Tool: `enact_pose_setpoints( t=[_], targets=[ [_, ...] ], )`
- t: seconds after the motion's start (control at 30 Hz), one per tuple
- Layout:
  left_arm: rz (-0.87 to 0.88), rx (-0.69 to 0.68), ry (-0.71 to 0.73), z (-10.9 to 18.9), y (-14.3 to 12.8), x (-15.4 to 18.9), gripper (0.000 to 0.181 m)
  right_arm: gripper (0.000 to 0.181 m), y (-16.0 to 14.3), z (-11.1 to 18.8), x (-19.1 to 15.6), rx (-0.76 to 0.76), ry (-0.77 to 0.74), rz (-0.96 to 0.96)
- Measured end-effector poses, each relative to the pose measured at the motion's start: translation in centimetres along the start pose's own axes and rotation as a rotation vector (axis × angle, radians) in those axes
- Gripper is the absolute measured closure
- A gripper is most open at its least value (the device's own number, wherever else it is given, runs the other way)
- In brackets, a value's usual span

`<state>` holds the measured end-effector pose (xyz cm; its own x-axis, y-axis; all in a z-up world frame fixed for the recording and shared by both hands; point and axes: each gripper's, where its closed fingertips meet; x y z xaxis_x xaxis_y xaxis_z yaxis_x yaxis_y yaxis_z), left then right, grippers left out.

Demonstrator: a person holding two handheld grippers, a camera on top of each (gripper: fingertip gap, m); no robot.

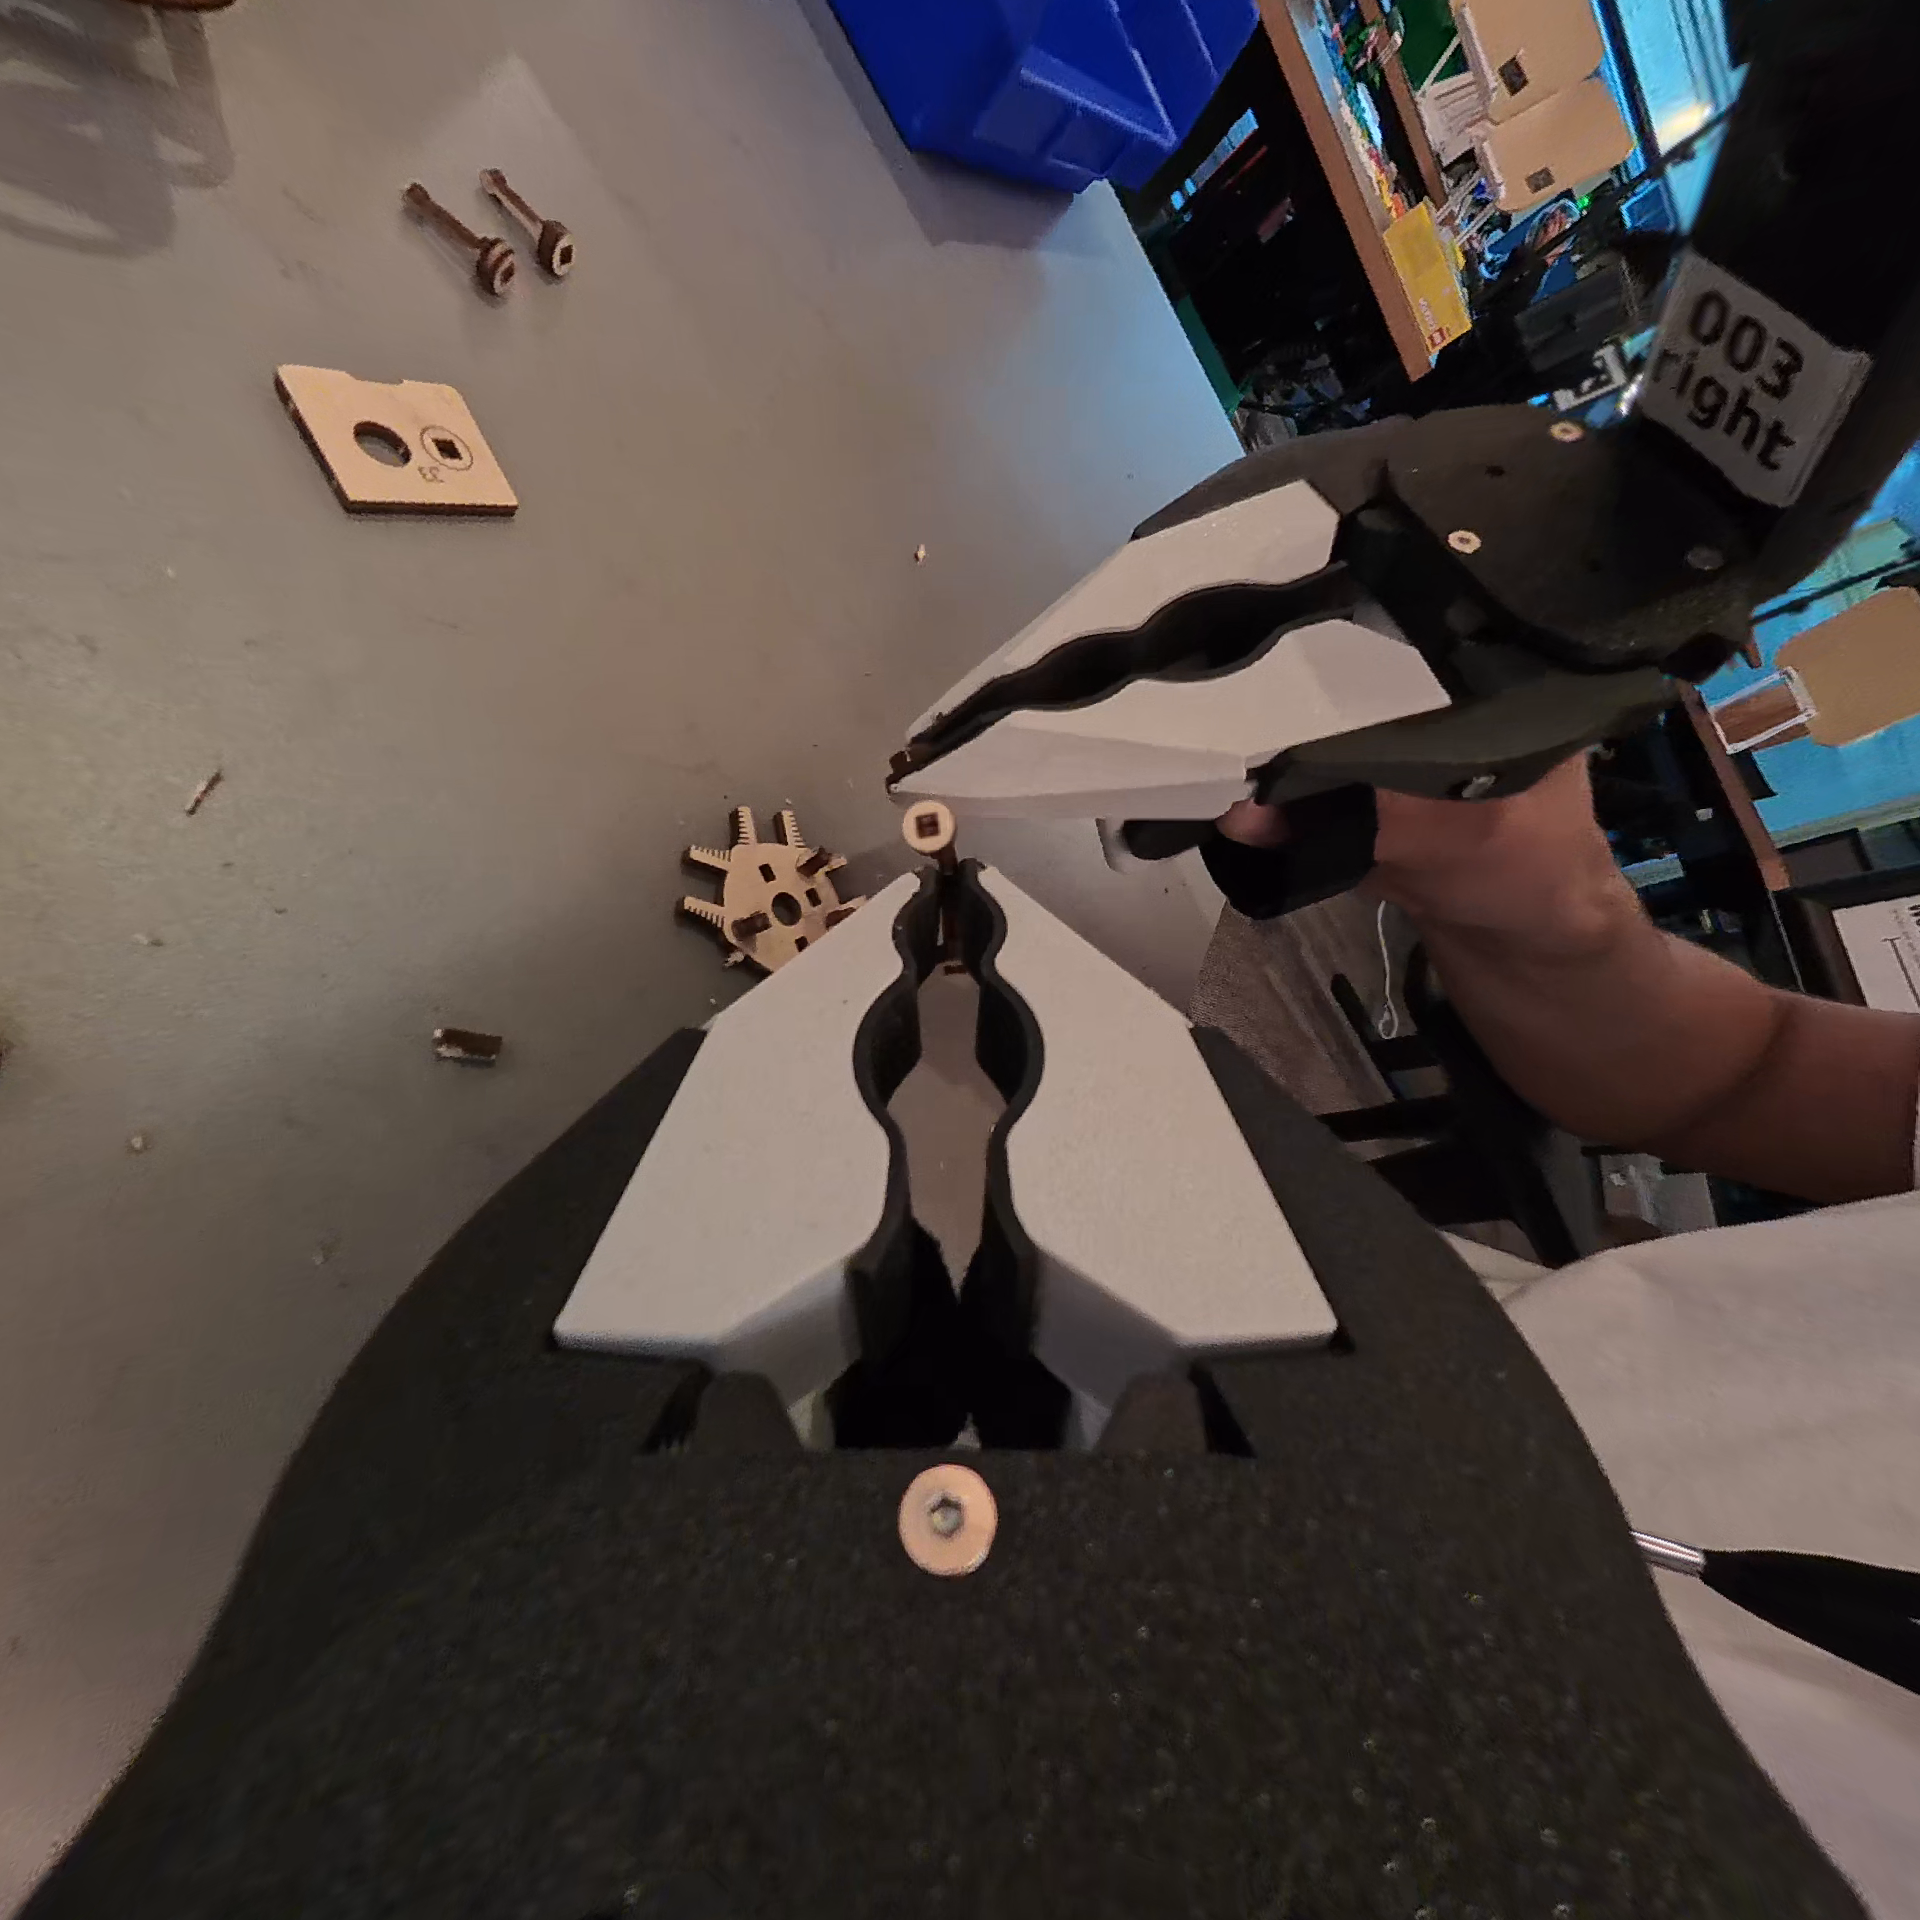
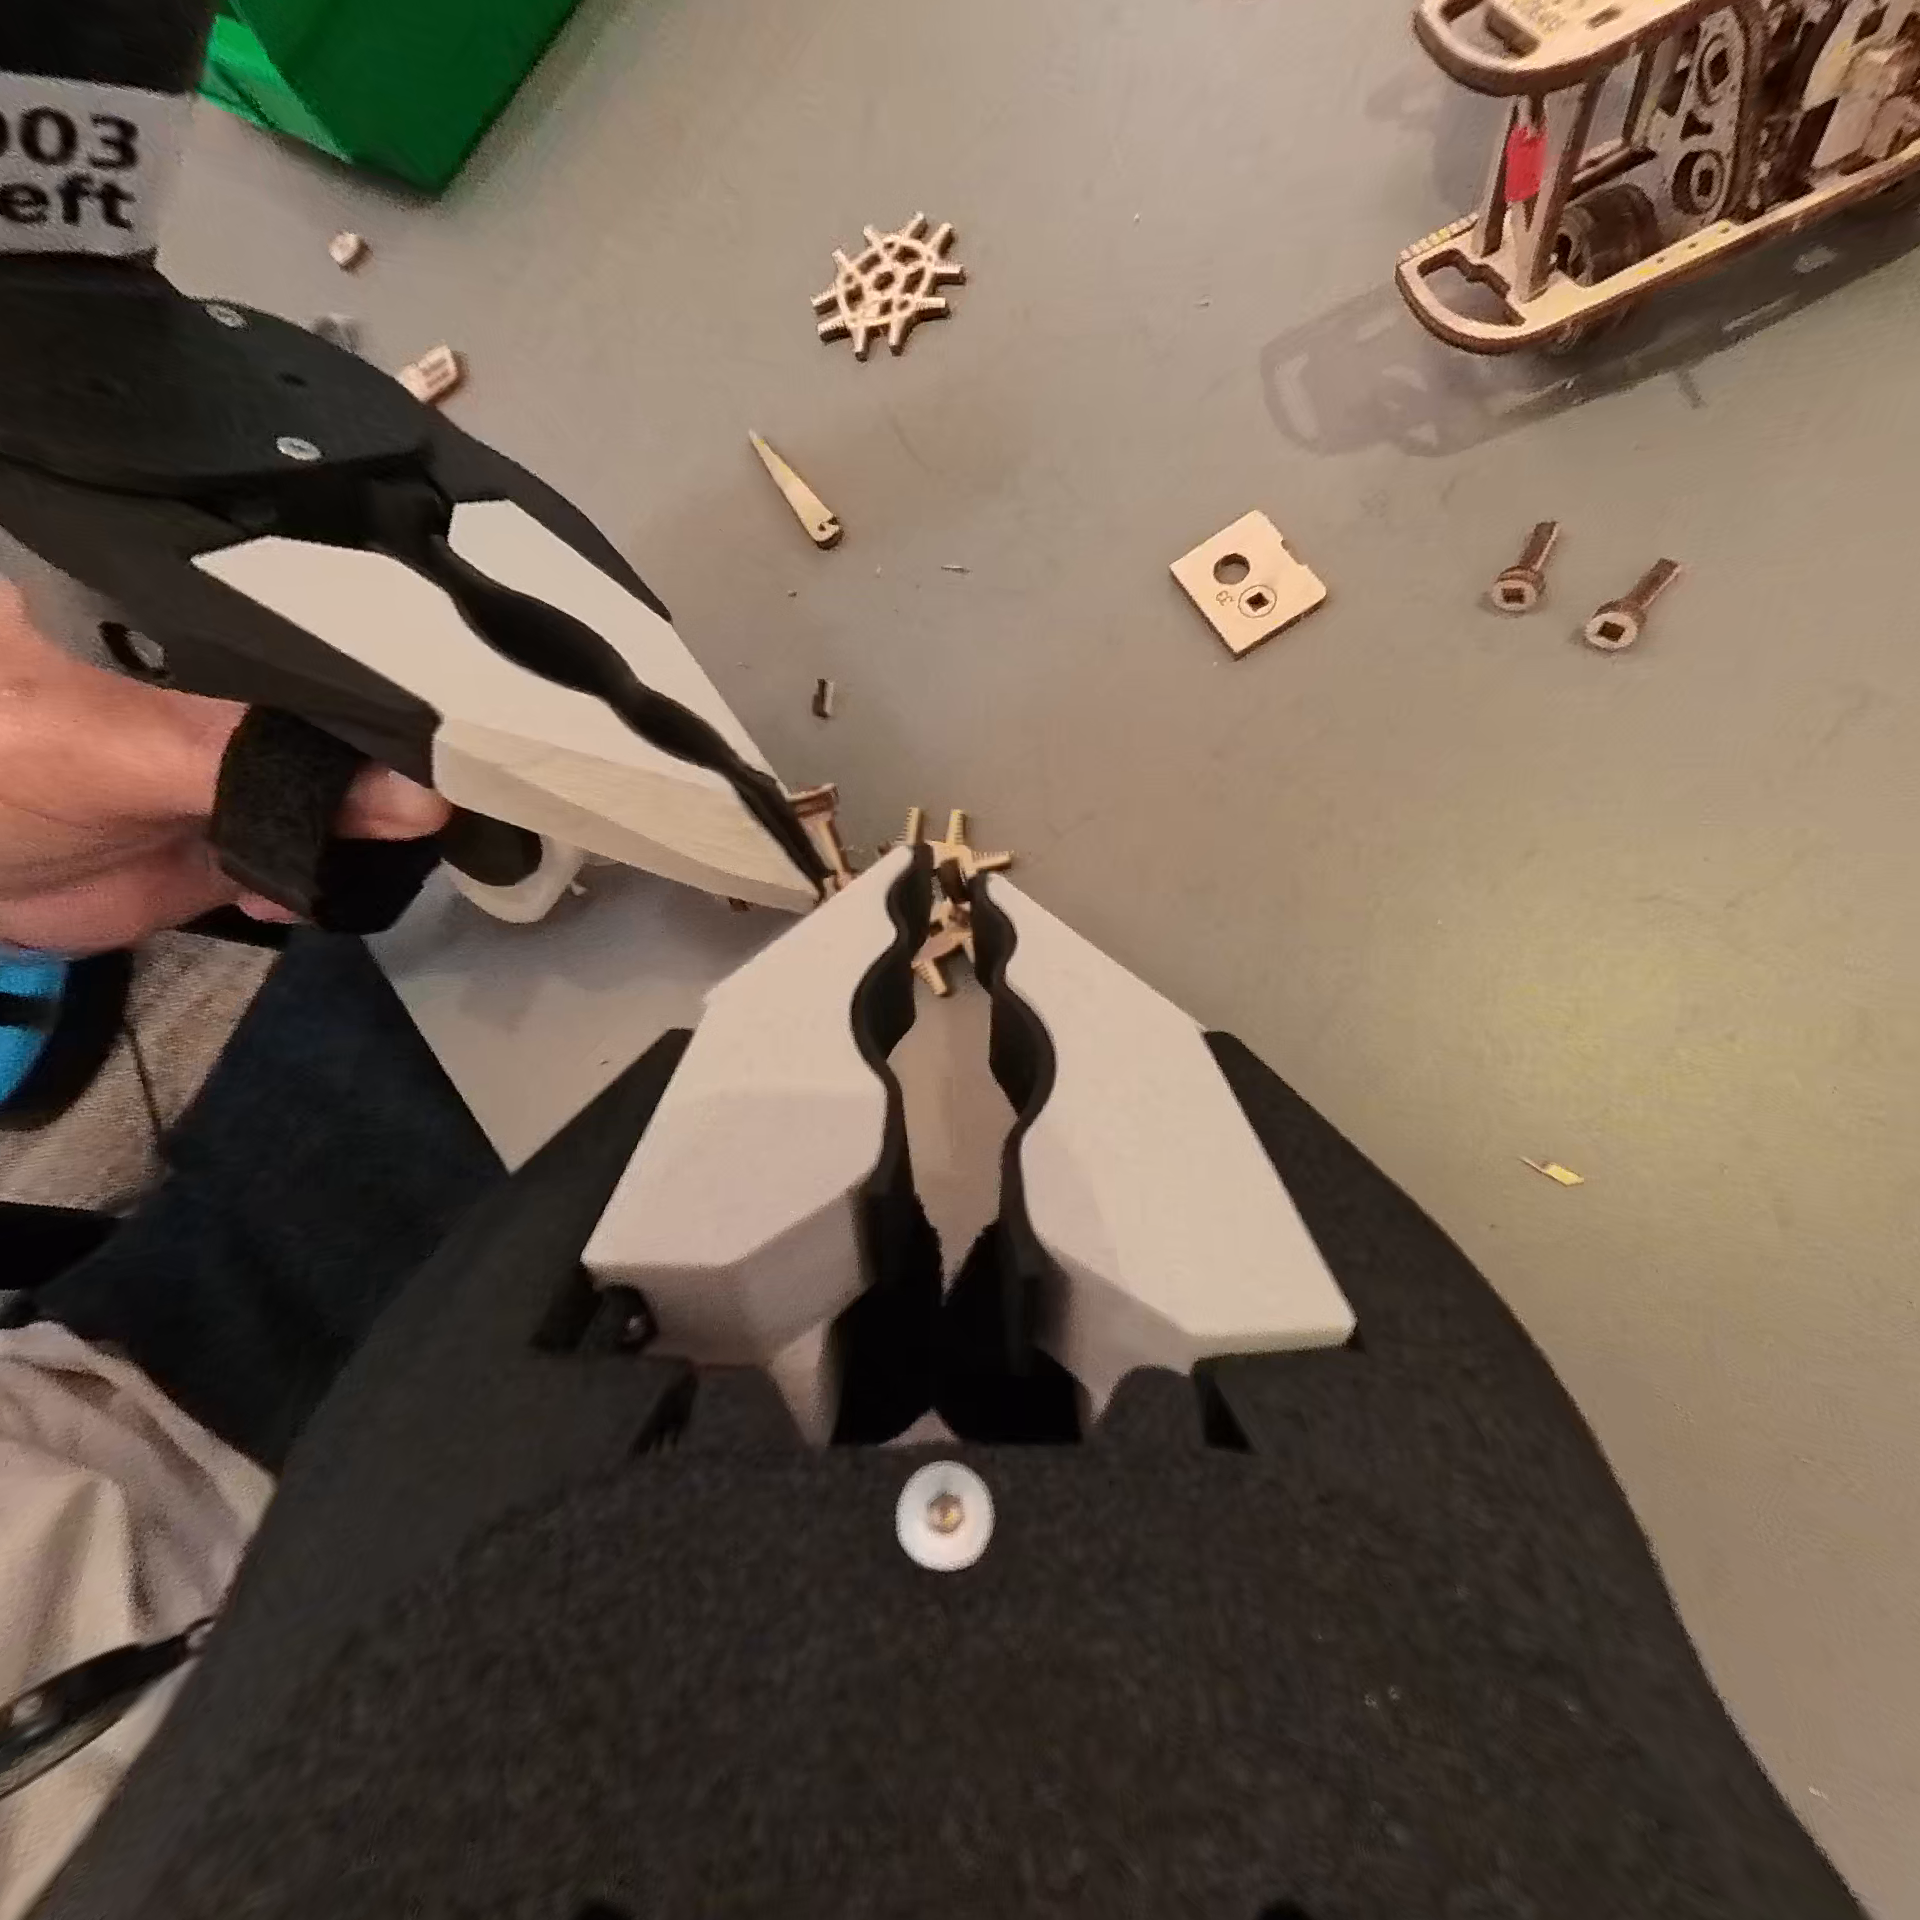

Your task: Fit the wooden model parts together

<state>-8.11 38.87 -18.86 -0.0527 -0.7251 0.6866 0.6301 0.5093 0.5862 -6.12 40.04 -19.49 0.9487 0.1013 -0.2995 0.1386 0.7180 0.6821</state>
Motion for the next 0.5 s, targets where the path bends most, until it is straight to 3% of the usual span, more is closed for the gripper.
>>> enact_pose_setpoints(
  t=[0.23, 0.5],
  targets=[
    [0.091, 0.008, -0.003, -0.2, 0.0, -0.9, 0.181, 0.175, 0.0, -0.8, 0.4, -0.05, -0.038, 0.055],
    [0.232, 0.033, -0.042, -0.7, -0.1, -1.5, 0.18, 0.175, -0.9, -1.5, 1.0, -0.248, -0.005, 0.061]
  ],
)
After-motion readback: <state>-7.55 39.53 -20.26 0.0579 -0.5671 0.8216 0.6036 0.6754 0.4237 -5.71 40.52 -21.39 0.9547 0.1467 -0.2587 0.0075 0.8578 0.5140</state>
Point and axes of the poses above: each gripper's, where its closed fingertips meet, z back along the fingers, y out of its top, x = y × z across the jaws, and after that the axes turned 1 degree about y, right-handed
